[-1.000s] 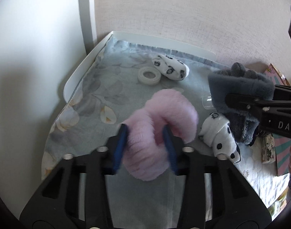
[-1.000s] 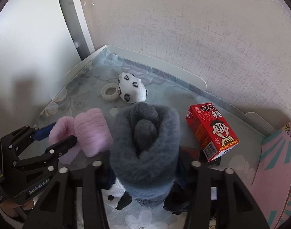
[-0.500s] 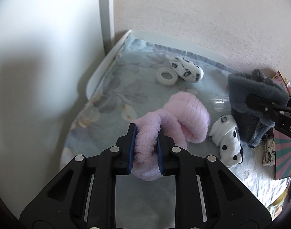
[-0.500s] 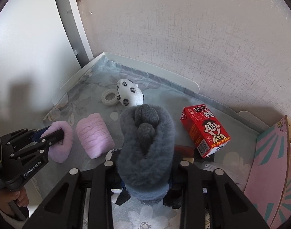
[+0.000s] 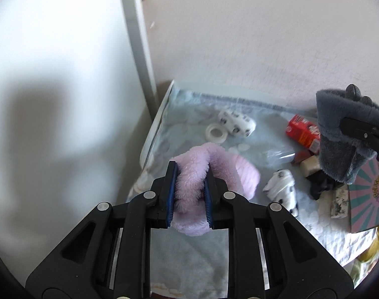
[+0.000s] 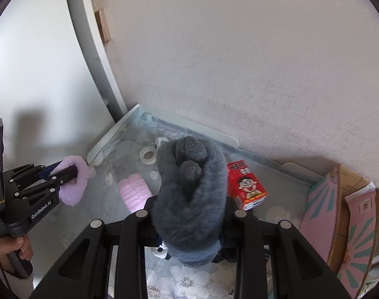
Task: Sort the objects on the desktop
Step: 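Carry both slippers into the cardboard box and open both tools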
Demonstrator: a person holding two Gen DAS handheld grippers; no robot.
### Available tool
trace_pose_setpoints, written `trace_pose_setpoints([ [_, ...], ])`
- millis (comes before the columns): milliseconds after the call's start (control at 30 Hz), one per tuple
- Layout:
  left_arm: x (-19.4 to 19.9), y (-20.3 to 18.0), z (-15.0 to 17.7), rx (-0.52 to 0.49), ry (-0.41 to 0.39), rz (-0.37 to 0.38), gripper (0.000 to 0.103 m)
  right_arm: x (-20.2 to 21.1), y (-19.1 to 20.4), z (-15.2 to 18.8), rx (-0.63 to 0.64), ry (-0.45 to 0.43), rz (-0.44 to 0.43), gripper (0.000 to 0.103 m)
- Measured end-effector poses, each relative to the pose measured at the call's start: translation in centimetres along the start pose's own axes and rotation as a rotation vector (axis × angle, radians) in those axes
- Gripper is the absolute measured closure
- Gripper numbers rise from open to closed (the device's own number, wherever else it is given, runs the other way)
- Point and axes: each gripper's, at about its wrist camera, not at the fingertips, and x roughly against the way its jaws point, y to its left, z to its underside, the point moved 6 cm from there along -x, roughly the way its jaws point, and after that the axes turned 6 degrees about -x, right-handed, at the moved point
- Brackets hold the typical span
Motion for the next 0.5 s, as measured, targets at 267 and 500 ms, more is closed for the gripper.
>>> trace_pose_setpoints([
  [267, 4.1, -4.6, -5.0, -0.163, -0.031, 0.054, 0.086, 6.2, -5.2, -1.3, -0.073, -0.051, 0.044, 0.074],
  [500, 6.6, -12.8, -9.6, -0.339, -0.074, 0.171, 0.086, 11.4, -12.1, 0.6, -0.170, 0.002, 0.113, 0.074],
])
